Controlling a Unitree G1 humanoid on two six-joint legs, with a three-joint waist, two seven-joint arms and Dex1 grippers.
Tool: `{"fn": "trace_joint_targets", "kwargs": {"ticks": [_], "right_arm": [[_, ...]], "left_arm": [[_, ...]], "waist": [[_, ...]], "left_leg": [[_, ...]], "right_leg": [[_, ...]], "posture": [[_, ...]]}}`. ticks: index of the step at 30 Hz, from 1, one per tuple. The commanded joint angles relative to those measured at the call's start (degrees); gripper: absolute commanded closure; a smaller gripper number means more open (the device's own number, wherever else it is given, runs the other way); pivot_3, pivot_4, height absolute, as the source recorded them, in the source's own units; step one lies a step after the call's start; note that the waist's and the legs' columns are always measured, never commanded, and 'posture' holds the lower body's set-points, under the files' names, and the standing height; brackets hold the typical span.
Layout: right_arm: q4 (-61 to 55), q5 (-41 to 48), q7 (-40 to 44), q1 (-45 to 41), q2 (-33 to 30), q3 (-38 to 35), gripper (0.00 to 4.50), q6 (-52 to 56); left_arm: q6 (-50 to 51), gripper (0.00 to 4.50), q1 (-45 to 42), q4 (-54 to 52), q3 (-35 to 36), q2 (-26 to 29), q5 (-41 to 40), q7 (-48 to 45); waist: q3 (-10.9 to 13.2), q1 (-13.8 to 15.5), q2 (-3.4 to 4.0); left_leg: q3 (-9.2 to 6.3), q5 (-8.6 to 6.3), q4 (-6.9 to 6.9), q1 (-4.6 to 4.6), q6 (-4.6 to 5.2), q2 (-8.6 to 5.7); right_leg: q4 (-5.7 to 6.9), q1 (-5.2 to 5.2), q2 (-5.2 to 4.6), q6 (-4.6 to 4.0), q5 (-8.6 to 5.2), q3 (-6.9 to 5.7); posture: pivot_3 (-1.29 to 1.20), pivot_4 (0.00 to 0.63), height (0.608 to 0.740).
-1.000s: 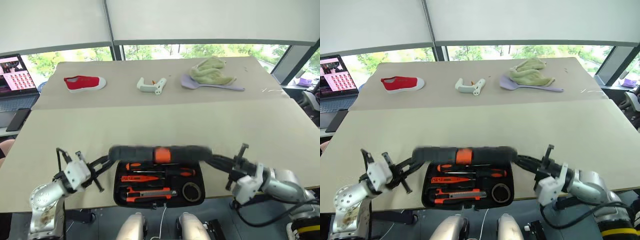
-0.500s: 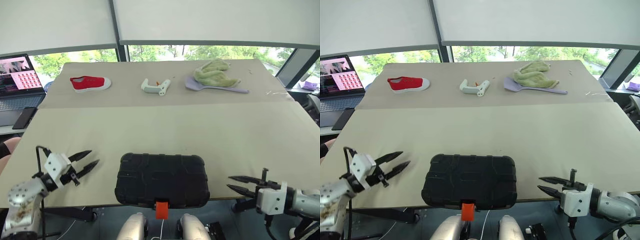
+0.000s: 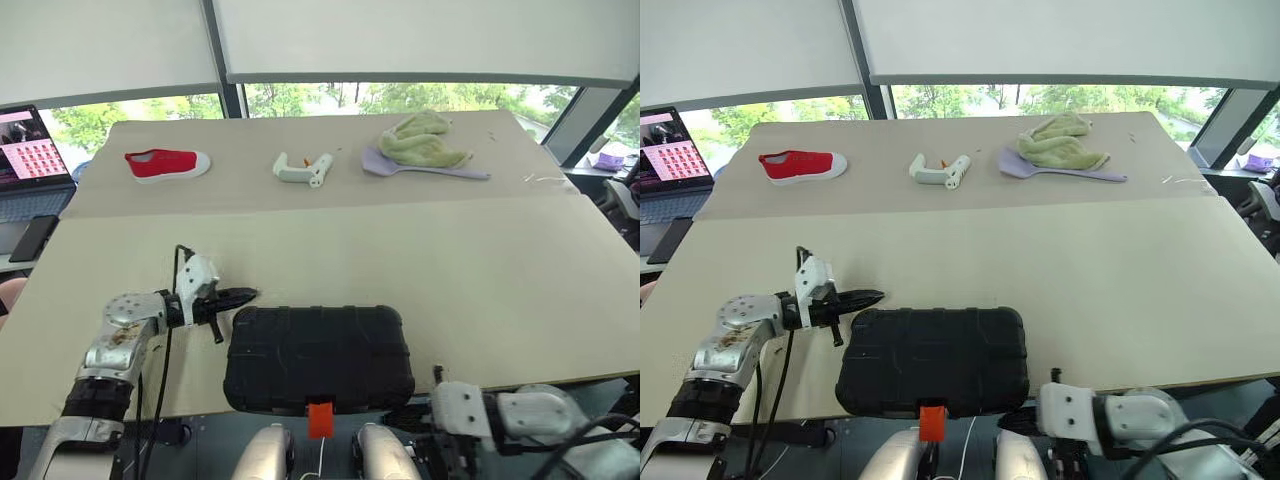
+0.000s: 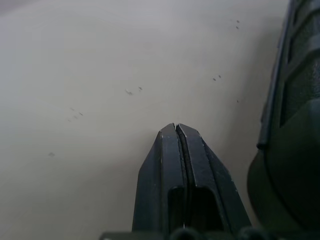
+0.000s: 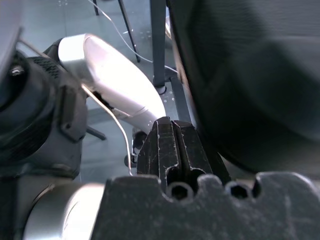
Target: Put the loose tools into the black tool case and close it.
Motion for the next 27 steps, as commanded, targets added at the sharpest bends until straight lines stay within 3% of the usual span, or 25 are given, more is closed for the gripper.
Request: {"fn": "trace_joint_targets", "kwargs": {"ticks": [1, 12, 16, 19, 23, 27], "right_arm": [[1.8, -2.0, -2.9, -5.2, 3.8, -2.2, 4.5, 1.9], [13.0, -3.6, -3.8, -15.3, 11.5, -6.1, 4.5, 1.6], [15.1, -3.5, -2.6, -15.7, 11.7, -7.3, 4.5, 0.2], [16.2, -1.2, -0.7, -15.0, 10.3, -10.8, 4.5, -0.8], [14.3, 3.5, 2.8, -10.1, 8.1, -16.5, 4.5, -1.3], [11.0, 7.3, 7.4, -2.8, 6.0, -20.3, 4.5, -2.6]], "left_arm": [[1.1, 4.44, -0.5, -0.7, 1.0, 1.2, -0.2, -0.4], [6.5, 4.44, 4.9, -7.1, 7.8, -0.5, -3.9, 8.0], [6.3, 4.44, 5.0, -6.2, 10.7, 1.3, -3.7, 9.1], [6.8, 4.44, 1.1, -5.9, 12.3, 5.0, -6.2, 3.5], [14.3, 4.44, -2.0, -15.2, 9.8, 7.0, -13.5, -3.0], [23.0, 4.44, -4.3, -25.6, 2.4, 4.9, -17.1, -3.2]], "waist": [[0.0, 0.1, 0.0], [0.1, 0.2, -0.08], [0.1, 0.2, -0.08], [0.1, 0.2, -0.08], [0.1, 0.9, -0.07], [0.0, 1.4, -0.03]], "left_leg": [[0.0, 0.0, 0.0, 0.01, 0.0, 0.0], [0.0, 0.03, 0.0, -0.24, -0.04, 0.01], [0.0, 0.03, 0.0, -0.25, -0.05, 0.0], [0.0, 0.03, 0.0, -0.27, -0.05, -0.01], [0.0, 0.06, 0.0, -0.42, -0.08, -0.06], [0.0, 0.01, 0.0, -0.52, -0.01, -0.08]], "right_leg": [[0.0, 0.0, 0.0, 0.0, 0.01, 0.0], [0.01, -0.36, -0.06, -0.06, 0.11, 0.0], [0.04, -0.42, -0.07, -0.06, 0.11, 0.03], [0.04, -0.44, -0.07, -0.07, 0.12, 0.02], [0.01, -0.54, -0.12, -0.02, 0.15, -0.01], [-0.05, -0.55, -0.16, 0.04, 0.17, 0.04]], "posture": [[0.0, 0.15, 0.74], [0.0, 0.15, 0.74], [0.0, 0.15, 0.74], [0.0, 0.15, 0.74], [0.0, 0.15, 0.74], [0.0, 0.15, 0.74]]}}
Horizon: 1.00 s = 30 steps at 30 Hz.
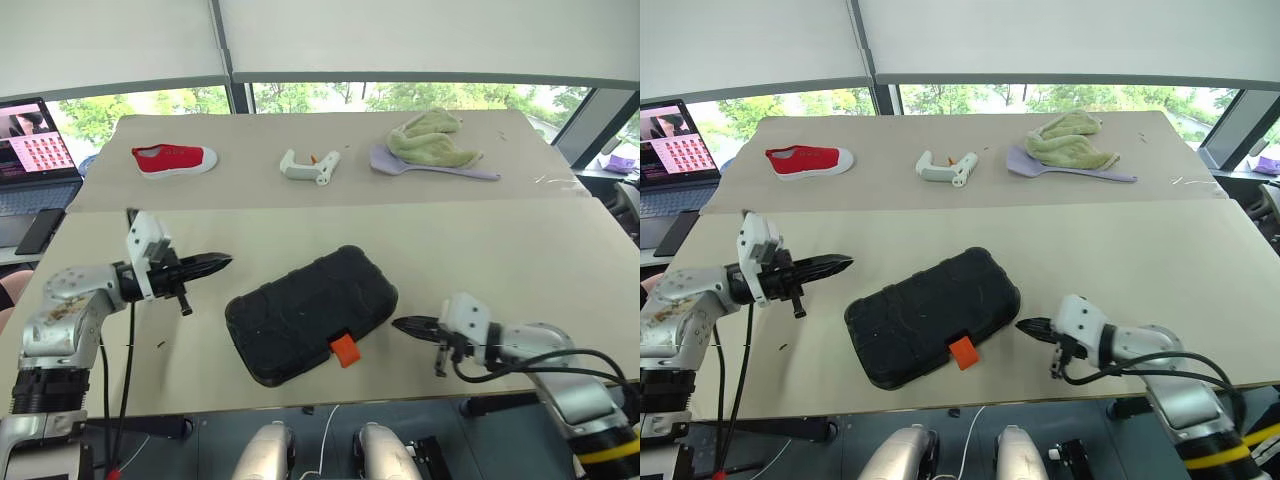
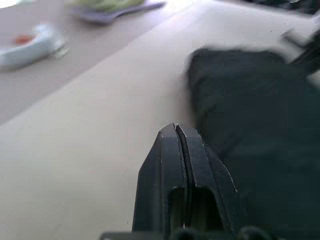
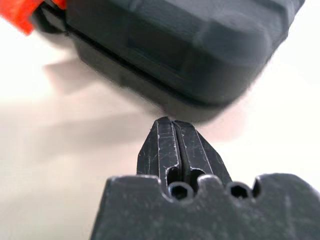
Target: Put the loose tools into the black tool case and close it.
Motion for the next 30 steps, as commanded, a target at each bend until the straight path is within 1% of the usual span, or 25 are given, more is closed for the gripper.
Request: {"fn": "trace_joint_targets", "kwargs": {"ticks": [1, 4, 7, 11, 13, 14, 18, 22, 30], "right_arm": [[-5.0, 3.8, 3.6, 4.5, -2.1, -3.5, 4.5, -0.6], [-9.2, 6.1, 4.3, 9.1, -3.5, -5.1, 4.5, 2.6], [-14.6, 7.9, 2.7, 12.5, -4.0, -5.8, 4.5, 7.1], [-19.6, 8.1, 0.9, 14.3, -4.0, -4.7, 4.5, 10.8], [-21.0, 7.8, -0.2, 13.6, -3.0, -3.3, 4.5, 12.4], [-21.6, 7.7, -0.7, 13.1, -2.5, -2.5, 4.5, 13.1], [-23.3, 7.4, -3.1, 8.9, 0.3, 1.8, 4.5, 16.5], [-22.6, 6.6, -4.2, 4.7, 3.3, 6.0, 4.5, 18.0], [-20.7, 5.4, -4.7, 0.6, 6.3, 10.0, 4.5, 17.6]], "left_arm": [[5.7, 4.44, -1.9, -8.3, -7.8, -2.5, -2.0, -0.2], [4.7, 4.44, -3.0, -9.3, -16.8, -6.5, 4.8, 3.0], [5.1, 4.44, -2.2, -8.5, -20.7, -9.8, 8.1, 7.0], [5.3, 4.44, 0.6, -8.8, -25.5, -9.5, 12.1, 8.1], [6.0, 4.44, 1.9, -9.5, -27.4, -9.0, 13.7, 8.7], [6.0, 4.44, 2.6, -9.8, -28.0, -8.7, 14.4, 9.1], [7.3, 4.44, 5.1, -10.6, -27.7, -8.2, 15.5, 11.5], [8.2, 4.44, 6.0, -11.0, -25.2, -8.6, 14.1, 13.5], [7.0, 4.44, 6.5, -9.4, -22.8, -7.6, 14.1, 14.1]], "waist": [[0.0, 0.0, 0.01], [0.0, -0.2, 0.03], [0.0, -0.5, 0.04], [-0.1, -0.5, 0.23], [-0.2, -0.5, 0.26], [-0.2, -0.5, 0.29], [-0.7, -0.5, 0.69], [-1.1, -0.6, 0.68], [-1.2, -0.8, 0.69]], "left_leg": [[0.0, 0.0, 0.0, -0.04, 0.0, 0.0], [0.01, 0.01, 0.02, -0.14, 0.0, 0.0], [0.01, 0.02, 0.05, -0.11, -0.01, 0.04], [0.01, 0.02, 0.06, 0.08, -0.01, 0.05], [0.01, -0.02, 0.04, 0.55, 0.03, 0.06], [0.01, -0.04, 0.04, 0.67, 0.07, 0.06], [0.01, -0.06, 0.04, 0.69, 0.1, 0.05], [0.01, -0.06, 0.02, 0.73, 0.1, 0.05], [0.01, -0.06, -0.01, 0.79, 0.11, 0.06]], "right_leg": [[0.01, -0.02, 0.01, 0.01, 0.0, 0.01], [0.06, -0.12, 0.08, 0.01, 0.0, 0.06], [0.1, -0.11, 0.18, 0.01, 0.0, 0.09], [0.06, 0.11, 0.2, 0.01, 0.0, 0.08], [-0.07, 0.68, 0.18, 0.07, -0.06, 0.06], [-0.11, 0.82, 0.16, 0.11, -0.09, 0.06], [-0.14, 0.86, 0.11, 0.18, -0.13, 0.06], [-0.13, 0.86, 0.12, 0.19, -0.14, 0.06], [-0.11, 0.86, 0.15, 0.17, -0.15, 0.06]], "posture": [[0.0, 0.15, 0.74], [0.0, 0.15, 0.74], [0.0, 0.15, 0.74], [0.0, 0.15, 0.74], [0.0, 0.15, 0.74], [0.0, 0.15, 0.74], [0.0, 0.15, 0.74], [0.0, 0.15, 0.74], [0.0, 0.15, 0.74]]}}
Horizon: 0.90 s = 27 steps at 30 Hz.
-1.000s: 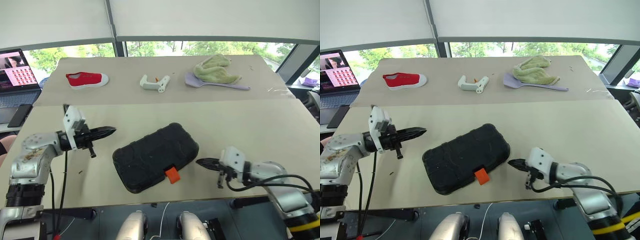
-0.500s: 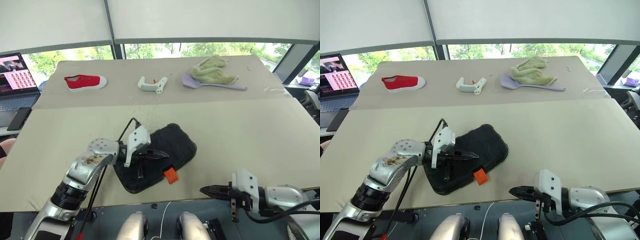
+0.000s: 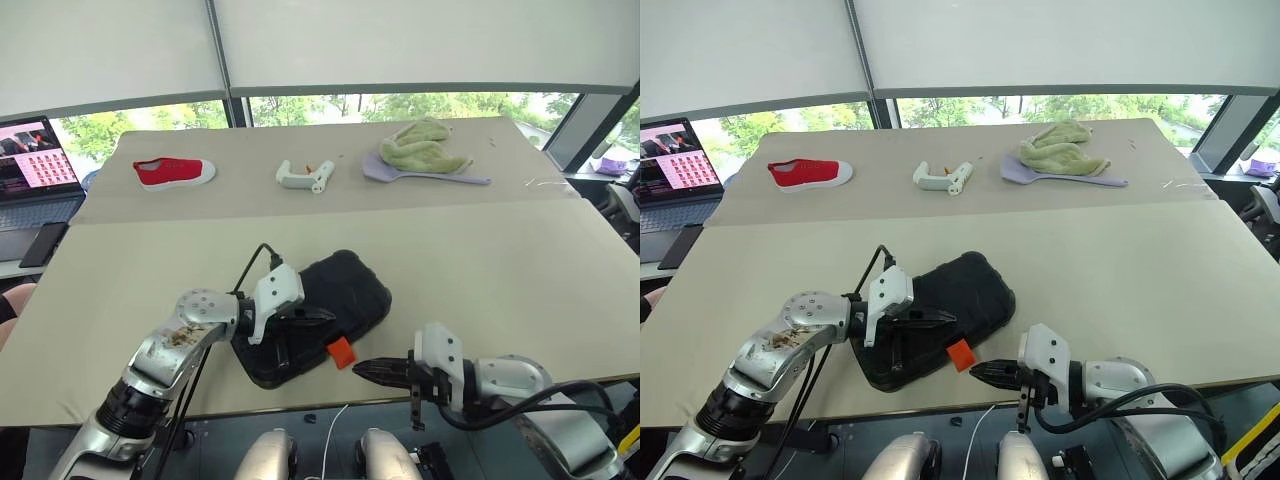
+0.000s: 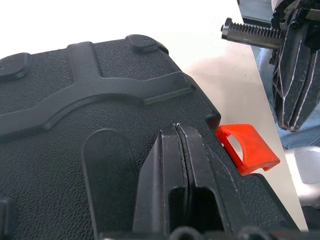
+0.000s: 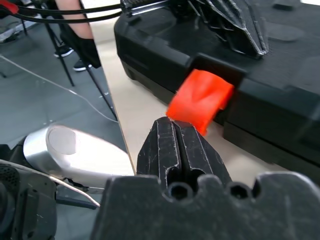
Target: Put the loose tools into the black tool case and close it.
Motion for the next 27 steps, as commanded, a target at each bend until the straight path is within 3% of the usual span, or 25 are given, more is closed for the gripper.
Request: {"fn": "trace_joint_targets", "kwargs": {"ticks": [1, 22, 27], "right_arm": [[-0.1, -1.0, -0.5, -1.9, 1.8, 1.9, 4.5, -1.2], [7.9, -7.5, -1.7, -5.9, 9.9, 7.2, 4.5, -7.3], [9.5, -7.3, -2.2, -6.2, 12.8, 7.5, 4.5, -8.9]], "left_arm": [[2.5, 4.44, 3.3, 5.3, -0.9, 1.7, 1.7, 0.5], [2.8, 4.44, 6.1, 6.7, 1.8, 3.6, 2.4, 1.0], [5.2, 4.44, 6.0, 8.1, 2.3, 4.3, 5.1, 5.4]], "waist": [[0.0, -0.1, 0.01], [-0.1, -0.9, 0.0], [-0.1, -0.8, 0.0]], "left_leg": [[0.0, 0.0, -0.01, 0.02, 0.0, 0.0], [0.0, -0.01, -0.19, 0.67, -0.02, 0.14], [-0.01, -0.02, -0.2, 0.72, -0.02, 0.15]], "right_leg": [[0.0, 0.0, 0.0, 0.0, 0.0, 0.0], [0.03, 0.46, 0.07, -0.09, -0.08, 0.02], [0.03, 0.51, 0.06, -0.07, -0.11, 0.01]], "posture": [[0.0, 0.15, 0.74], [0.0, 0.15, 0.74], [0.0, 0.15, 0.74]]}}
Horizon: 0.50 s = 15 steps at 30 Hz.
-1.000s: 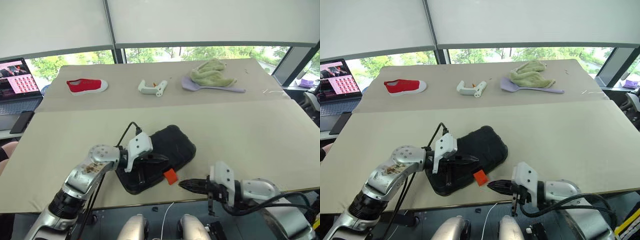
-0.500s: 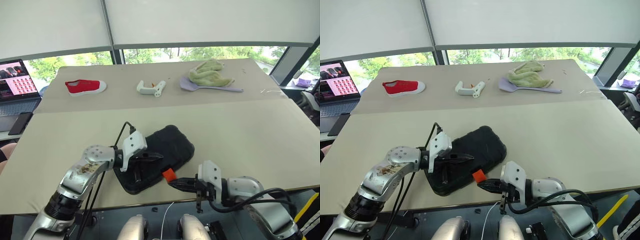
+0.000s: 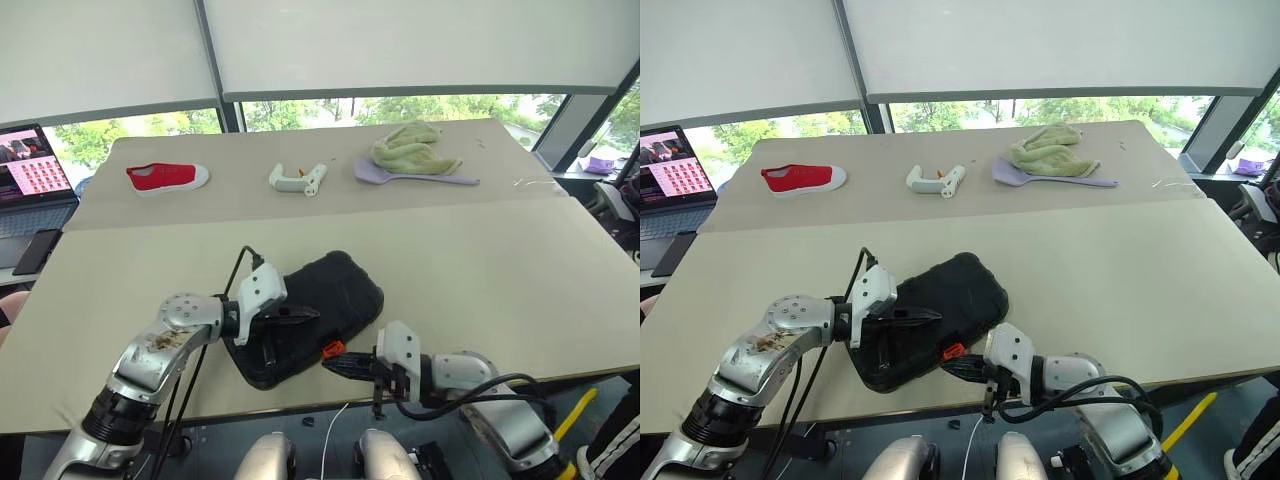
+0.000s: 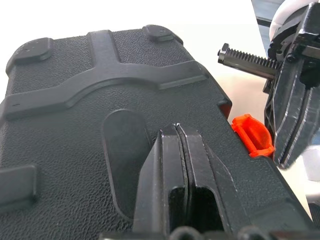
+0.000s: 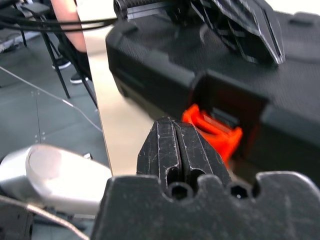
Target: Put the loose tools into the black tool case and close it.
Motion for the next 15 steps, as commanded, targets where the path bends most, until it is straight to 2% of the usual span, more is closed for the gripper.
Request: {"fn": "trace_joint_targets", "kwargs": {"ticks": [1, 4, 9, 15], "right_arm": [[0.2, 1.0, -0.9, -0.9, 1.9, -1.1, 4.5, -2.2], [1.2, -0.5, -1.7, -1.2, 2.4, -1.3, 4.5, -3.2], [3.1, -2.8, -1.7, -2.1, 1.2, -0.9, 4.5, -2.1], [0.0, -0.4, 0.4, -1.6, -2.0, -0.8, 4.5, 2.8]], "left_arm": [[5.8, 4.44, 2.8, 7.6, -2.1, 2.6, 5.5, 4.3], [7.0, 4.44, 3.1, 6.6, -2.3, 2.9, 3.1, 3.0], [6.9, 4.44, 3.3, 6.5, -3.7, 3.2, 2.2, 1.1], [6.3, 4.44, 2.6, 7.1, -4.3, 2.4, 2.4, 0.8]], "waist": [[0.0, 0.2, -0.01], [0.0, 0.2, -0.04], [0.0, 0.2, -0.04], [0.0, 0.4, -0.04]], "left_leg": [[0.0, 0.0, 0.0, 0.02, 0.0, 0.0], [-0.01, 0.0, 0.0, 0.12, 0.0, 0.0], [-0.01, -0.04, -0.02, 0.19, -0.07, 0.17], [-0.01, -0.12, -0.02, 0.29, -0.11, 0.3]], "right_leg": [[-0.01, 0.04, -0.02, 0.0, 0.0, -0.01], [-0.07, 0.21, -0.06, 0.34, -0.2, -0.03], [-0.11, 0.25, -0.14, 0.34, -0.23, -0.01], [-0.31, 0.28, -0.2, 0.29, -0.27, -0.02]], "posture": [[0.0, 0.15, 0.74], [0.0, 0.15, 0.74], [0.0, 0.15, 0.74], [0.0, 0.15, 0.74]]}}
